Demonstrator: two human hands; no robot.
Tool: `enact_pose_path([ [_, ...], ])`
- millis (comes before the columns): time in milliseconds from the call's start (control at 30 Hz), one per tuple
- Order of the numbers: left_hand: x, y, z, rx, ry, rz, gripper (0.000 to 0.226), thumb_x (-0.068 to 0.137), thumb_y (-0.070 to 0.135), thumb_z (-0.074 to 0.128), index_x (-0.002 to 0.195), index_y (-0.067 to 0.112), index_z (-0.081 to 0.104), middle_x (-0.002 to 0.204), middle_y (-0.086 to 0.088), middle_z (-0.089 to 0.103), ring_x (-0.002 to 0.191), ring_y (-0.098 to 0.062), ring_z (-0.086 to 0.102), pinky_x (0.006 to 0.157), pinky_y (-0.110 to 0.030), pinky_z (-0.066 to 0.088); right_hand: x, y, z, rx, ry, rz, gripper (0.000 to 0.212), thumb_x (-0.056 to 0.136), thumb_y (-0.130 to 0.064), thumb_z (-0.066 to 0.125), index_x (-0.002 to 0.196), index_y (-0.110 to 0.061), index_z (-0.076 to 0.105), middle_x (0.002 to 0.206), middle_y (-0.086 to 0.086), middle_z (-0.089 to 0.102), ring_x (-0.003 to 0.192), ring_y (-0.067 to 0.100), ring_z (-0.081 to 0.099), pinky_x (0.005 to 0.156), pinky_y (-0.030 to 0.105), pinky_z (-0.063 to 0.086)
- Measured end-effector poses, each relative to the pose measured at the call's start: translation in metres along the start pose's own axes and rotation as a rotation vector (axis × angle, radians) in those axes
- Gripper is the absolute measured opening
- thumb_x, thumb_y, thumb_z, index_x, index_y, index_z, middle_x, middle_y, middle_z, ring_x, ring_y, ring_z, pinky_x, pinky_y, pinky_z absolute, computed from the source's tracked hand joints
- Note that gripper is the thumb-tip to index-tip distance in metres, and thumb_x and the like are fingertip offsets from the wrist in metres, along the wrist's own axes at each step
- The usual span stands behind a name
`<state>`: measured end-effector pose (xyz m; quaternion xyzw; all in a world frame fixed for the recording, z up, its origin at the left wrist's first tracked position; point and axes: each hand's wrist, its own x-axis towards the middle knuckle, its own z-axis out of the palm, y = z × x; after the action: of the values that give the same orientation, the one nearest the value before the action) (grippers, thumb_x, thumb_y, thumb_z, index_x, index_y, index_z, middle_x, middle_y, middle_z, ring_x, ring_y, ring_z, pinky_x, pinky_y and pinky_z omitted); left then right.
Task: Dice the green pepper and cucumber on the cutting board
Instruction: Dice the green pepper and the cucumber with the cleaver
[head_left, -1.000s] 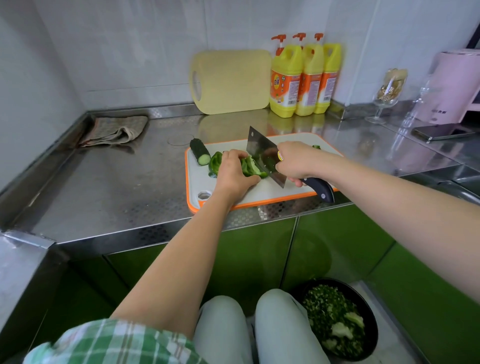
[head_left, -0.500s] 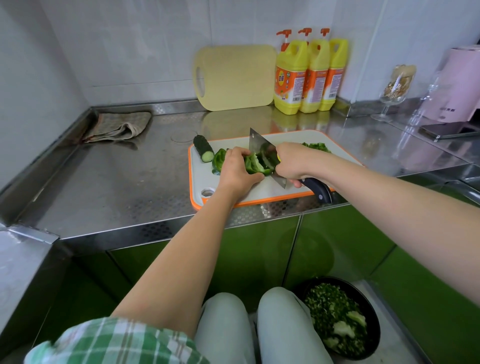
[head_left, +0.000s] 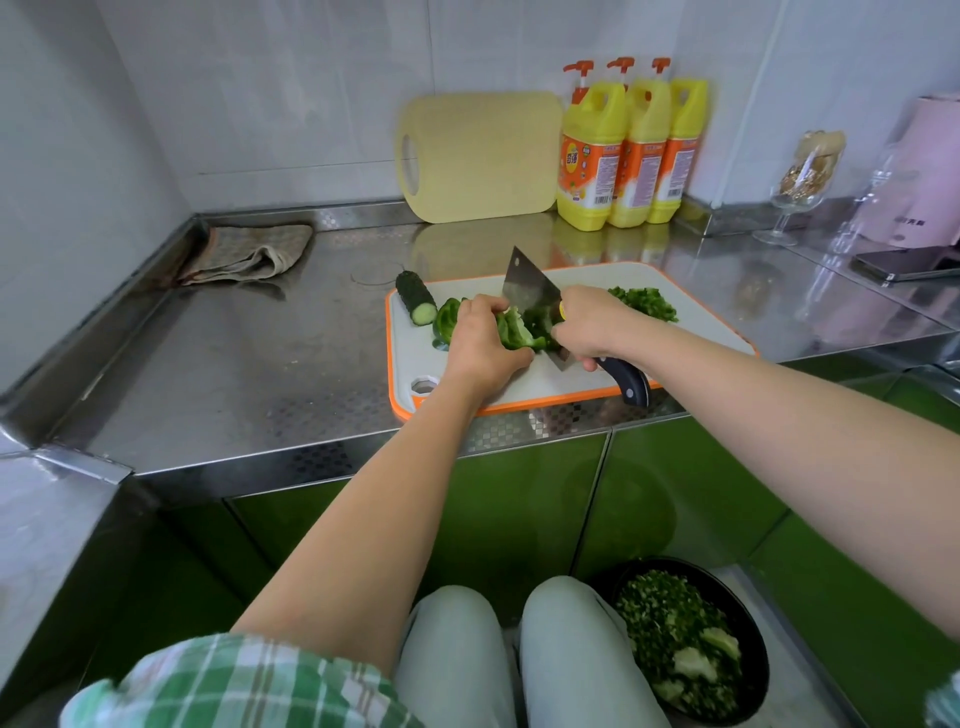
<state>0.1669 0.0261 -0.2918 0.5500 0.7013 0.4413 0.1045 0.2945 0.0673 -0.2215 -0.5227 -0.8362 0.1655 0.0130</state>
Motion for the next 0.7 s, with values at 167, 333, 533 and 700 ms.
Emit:
enact_pose_path([
  [167,0.0,0.0,0.0,0.006,-0.019,-0.008,0.068,0.072,0.021,0.081,0.129,0.01,0.045,0.125,-0.006,0.044,0.11,-0.017,0.047,0.09,-0.02,0.036,-0.001,0.014,-0.01,0.106,0.073,-0.015,0.022,0.084,0.004,0.052,0.103,0.01,0.06,0.066,0.021,0.065,0.059,0.031,0.059,0.06,0.032,0.048],
  [333,-0.002,0.004,-0.001,0.017,-0.029,-0.003,0.064,0.075,0.018,0.075,0.131,0.009,0.045,0.125,-0.006,0.043,0.111,-0.018,0.046,0.092,-0.021,0.036,-0.011,0.012,-0.031,0.083,0.088,-0.057,0.022,0.087,0.002,0.05,0.107,0.005,0.054,0.082,0.025,0.071,0.058,0.029,0.06,0.052,0.028,0.044],
  [533,-0.002,0.003,-0.002,0.006,-0.027,0.001,0.059,0.075,0.013,0.074,0.127,0.009,0.046,0.122,-0.006,0.045,0.109,-0.019,0.047,0.09,-0.02,0.035,-0.018,0.009,-0.02,-0.035,-0.015,-0.043,0.02,0.085,0.004,0.052,0.103,0.01,0.06,0.063,0.016,0.063,0.055,0.028,0.055,0.051,0.027,0.04],
  [700,-0.001,0.001,-0.001,0.001,-0.02,-0.001,0.062,0.074,0.013,0.075,0.129,0.009,0.046,0.124,-0.007,0.047,0.11,-0.019,0.048,0.092,-0.022,0.037,-0.017,0.009,-0.021,-0.003,0.016,-0.054,0.02,0.085,0.006,0.048,0.102,0.005,0.057,0.058,0.014,0.061,0.05,0.025,0.054,0.049,0.026,0.041],
])
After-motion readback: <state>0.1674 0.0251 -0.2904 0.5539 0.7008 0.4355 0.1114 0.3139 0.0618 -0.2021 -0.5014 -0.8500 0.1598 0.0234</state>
